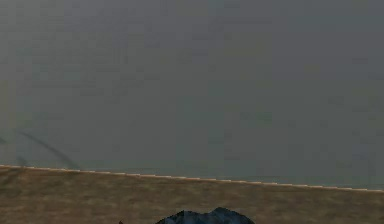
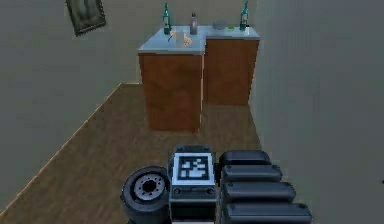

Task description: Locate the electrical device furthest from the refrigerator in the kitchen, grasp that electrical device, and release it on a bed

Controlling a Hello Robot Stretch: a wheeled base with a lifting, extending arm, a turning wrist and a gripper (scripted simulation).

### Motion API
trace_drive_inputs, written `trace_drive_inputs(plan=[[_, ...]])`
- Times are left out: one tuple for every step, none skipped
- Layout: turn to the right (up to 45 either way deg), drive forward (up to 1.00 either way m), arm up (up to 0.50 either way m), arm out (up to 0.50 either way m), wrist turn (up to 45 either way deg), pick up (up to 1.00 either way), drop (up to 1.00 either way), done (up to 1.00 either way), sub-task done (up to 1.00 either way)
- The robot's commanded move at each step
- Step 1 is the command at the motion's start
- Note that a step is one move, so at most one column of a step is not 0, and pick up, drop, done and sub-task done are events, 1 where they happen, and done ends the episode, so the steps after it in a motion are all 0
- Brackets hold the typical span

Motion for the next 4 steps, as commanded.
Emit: trace_drive_inputs(plan=[[-45.0,0.0,0.0,0.0,0.0,0.0,0.0,0.0,0.0],[-39.0,0.0,0.0,0.0,0.0,0.0,0.0,0.0,0.0],[-3.0,0.0,0.0,0.0,0.0,0.0,0.0,0.0,0.0],[0.0,1.0,0.0,0.0,0.0,0.0,0.0,0.0,0.0]])
